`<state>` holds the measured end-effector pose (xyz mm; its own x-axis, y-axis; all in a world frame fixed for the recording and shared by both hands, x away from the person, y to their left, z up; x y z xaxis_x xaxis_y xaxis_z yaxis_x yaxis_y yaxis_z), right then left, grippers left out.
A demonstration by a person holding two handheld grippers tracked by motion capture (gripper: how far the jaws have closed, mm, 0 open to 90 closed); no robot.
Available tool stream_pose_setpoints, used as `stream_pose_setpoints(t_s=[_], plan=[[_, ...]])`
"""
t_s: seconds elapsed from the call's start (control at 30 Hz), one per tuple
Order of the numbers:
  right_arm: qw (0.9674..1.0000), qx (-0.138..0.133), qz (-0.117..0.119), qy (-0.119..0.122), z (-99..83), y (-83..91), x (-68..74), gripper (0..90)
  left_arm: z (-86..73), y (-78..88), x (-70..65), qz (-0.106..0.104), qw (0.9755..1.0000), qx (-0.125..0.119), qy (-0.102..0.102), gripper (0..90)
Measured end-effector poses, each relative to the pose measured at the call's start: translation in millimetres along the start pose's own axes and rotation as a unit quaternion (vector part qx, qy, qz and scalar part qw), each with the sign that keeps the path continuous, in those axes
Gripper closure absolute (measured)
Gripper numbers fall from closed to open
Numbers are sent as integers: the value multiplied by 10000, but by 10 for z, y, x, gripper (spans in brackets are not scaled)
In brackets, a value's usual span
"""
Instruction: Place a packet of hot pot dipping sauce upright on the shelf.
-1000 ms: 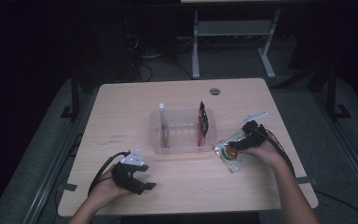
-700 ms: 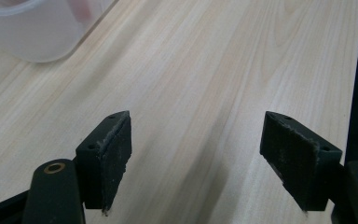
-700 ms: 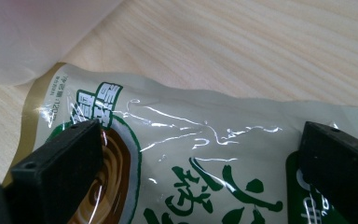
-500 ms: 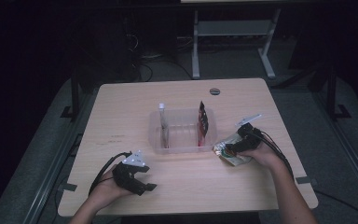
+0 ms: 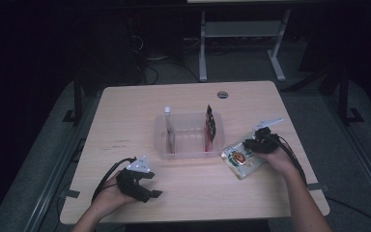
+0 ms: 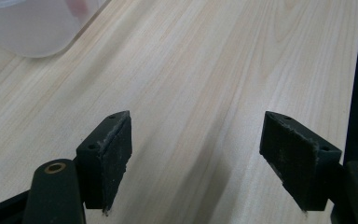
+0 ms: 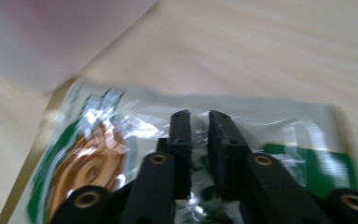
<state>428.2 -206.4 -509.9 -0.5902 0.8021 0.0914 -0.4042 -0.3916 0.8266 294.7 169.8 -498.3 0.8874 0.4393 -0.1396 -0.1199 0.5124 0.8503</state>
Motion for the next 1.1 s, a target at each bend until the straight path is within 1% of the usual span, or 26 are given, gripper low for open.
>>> stream_pose_setpoints(t_s=[0.03, 0.07, 0.1, 0.13, 0.2, 0.23, 0.27, 0.33, 0.37, 0.47, 0.53, 0.6, 0.7, 0.73, 0.77, 0.83, 0.87, 0.9, 0.93, 0.97, 1.0, 1.07, 1.1], plan=[[9998, -106, -110, -119, 29, 27, -44, 871, -1, -6, 2, -11, 10000, 26, 20, 248], [9995, -103, -31, -296, 65, 40, -65, 888, 4, -9, 12, 11, 10000, 24, -17, 250], [9994, -44, -34, -339, 88, 29, -66, 895, 9, -10, 12, 8, 10000, 11, -27, 250], [9996, 4, -7, -272, 110, 1, -47, 895, 9, -5, 12, 12, 10000, 36, -75, 250], [9998, 57, 43, -185, 156, -84, 23, 884, 18, -5, -3, 10, 10000, 4, -45, 250], [9998, 65, 89, -144, 177, -129, 69, 863, 16, -8, -12, -1, 10000, 6, -27, 250], [9997, 76, 193, -107, 197, -170, 123, 857, 13, -9, -14, -8, 10000, 21, -24, 250], [9996, 162, 207, 77, 216, -227, 208, 871, 8, -9, -13, -14, 10000, 31, -29, 250], [9994, 178, 249, 132, 219, -236, 235, 892, 9, -7, -13, -10, 10000, 6, -15, 250], [9986, 292, 288, 334, 179, -227, 317, 897, 9, 1, -14, -11, 10000, 2, -12, 250], [9977, 407, 354, 413, 132, -192, 342, 897, 9, 4, -11, 12, 10000, -3, -33, 250], [9973, 448, 381, 441, 92, -163, 359, 896, 7, 6, -15, 11, 10000, 0, -20, 250], [9964, 470, 413, 573, 8, -99, 397, 889, 12, 3, -20, -5, 10000, -8, -25, 250], [9964, 436, 450, 577, -8, -70, 395, 876, 13, 4, -19, 1, 10000, -2, -28, 250], [9969, 375, 430, 538, -18, -27, 374, 879, 14, 6, -17, 13, 10000, -2, -34, 250], [9980, 309, 257, 494, -34, 62, 289, 896, 16, 8, -15, 19, 10000, -17, -38, 250], [9984, 296, 120, 464, -61, 122, 214, 897, 13, 7, -13, 18, 10000, -10, -37, 250], [9986, 312, 96, 418, -100, 161, 167, 897, 11, 6, -13, 15, 10000, -6, -24, 250], [9984, 354, 35, 444, -147, 186, 118, 898, 9, 3, -9, 9, 10000, 1, -23, 250], [9982, 411, -30, 445, -201, 198, 83, 898, 4, 4, 2, 15, 10000, 48, -64, 250], [9977, 506, -43, 459, -258, 189, 58, 898, 4, 0, 7, 12, 10000, 53, -60, 250], [9979, 509, 37, 395, -313, 187, 47, 899, 15, 1, 6, 20, 10000, 30, -52, 250], [9975, 569, 82, 407, -321, 181, 51, 899, 18, 3, -3, 4, 10000, 32, -33, 250]])
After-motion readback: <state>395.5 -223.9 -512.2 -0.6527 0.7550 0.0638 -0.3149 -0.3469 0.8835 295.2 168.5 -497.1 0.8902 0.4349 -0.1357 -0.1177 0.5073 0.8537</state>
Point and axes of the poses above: each handheld gripper's, and its own axes: y roughly backward along the jaws, z roughly out of its top, x roughly to its left, the point moved 7 cm from there along -y, roughly forward along the jaws, and after that the axes turned 8 degrees about x, right-handed, at the moved point
